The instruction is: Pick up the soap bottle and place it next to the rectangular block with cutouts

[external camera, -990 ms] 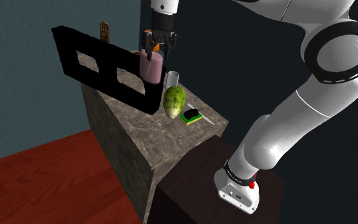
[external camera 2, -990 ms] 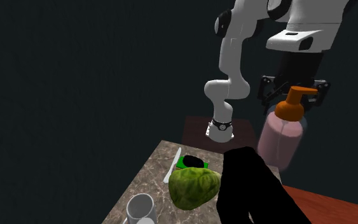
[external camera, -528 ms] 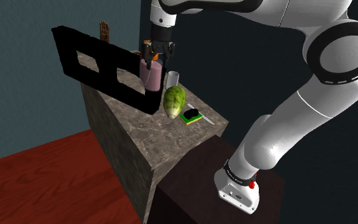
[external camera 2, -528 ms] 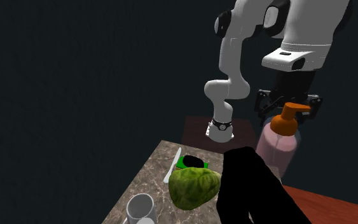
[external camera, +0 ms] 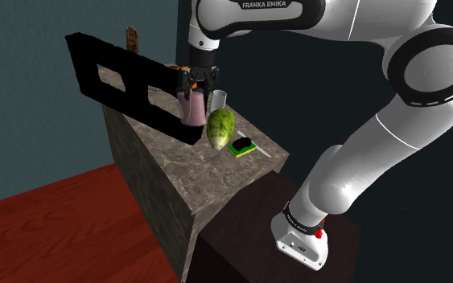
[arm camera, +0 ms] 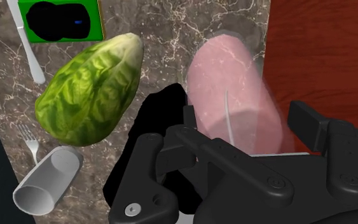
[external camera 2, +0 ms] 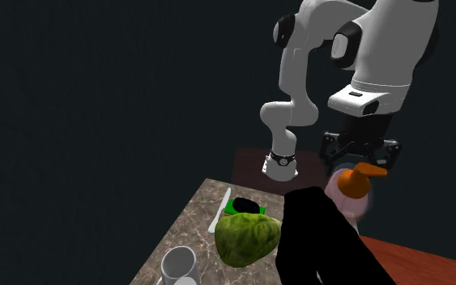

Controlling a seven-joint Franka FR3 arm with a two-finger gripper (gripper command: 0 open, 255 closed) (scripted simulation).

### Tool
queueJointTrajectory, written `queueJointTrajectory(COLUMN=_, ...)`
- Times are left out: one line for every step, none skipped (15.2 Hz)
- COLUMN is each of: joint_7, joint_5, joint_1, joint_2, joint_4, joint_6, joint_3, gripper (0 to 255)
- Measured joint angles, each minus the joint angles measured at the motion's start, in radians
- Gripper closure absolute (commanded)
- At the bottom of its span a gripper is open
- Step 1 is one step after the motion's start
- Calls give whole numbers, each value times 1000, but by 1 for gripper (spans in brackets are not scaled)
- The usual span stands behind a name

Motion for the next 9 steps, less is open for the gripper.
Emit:
queueJointTrajectory(joint_7=-3, joint_5=0, joint_1=-1, joint_2=0, joint_4=-14, joint_6=15, joint_3=-1, gripper=255)
queueJointTrajectory(joint_7=-2, joint_5=0, joint_1=-1, joint_2=3, joint_4=-26, joint_6=29, joint_3=-1, gripper=255)
queueJointTrajectory(joint_7=-1, joint_5=0, joint_1=0, joint_2=7, joint_4=-36, joint_6=43, joint_3=1, gripper=255)
queueJointTrajectory(joint_7=-1, joint_5=1, joint_1=0, joint_2=5, joint_4=-50, joint_6=58, joint_3=2, gripper=255)
queueJointTrajectory(joint_7=-1, joint_5=1, joint_1=1, joint_2=4, joint_4=-64, joint_6=71, joint_3=3, gripper=255)
queueJointTrajectory(joint_7=-1, joint_5=1, joint_1=1, joint_2=10, joint_4=-70, joint_6=83, joint_3=3, gripper=255)
queueJointTrajectory(joint_7=0, joint_5=1, joint_1=1, joint_2=12, joint_4=-80, joint_6=95, joint_3=4, gripper=255)
queueJointTrajectory(joint_7=-1, joint_5=2, joint_1=1, joint_2=14, joint_4=-88, joint_6=107, joint_3=4, gripper=255)
queueJointTrajectory(joint_7=0, joint_5=2, joint_1=1, joint_2=19, joint_4=-97, joint_6=120, joint_3=6, gripper=255)
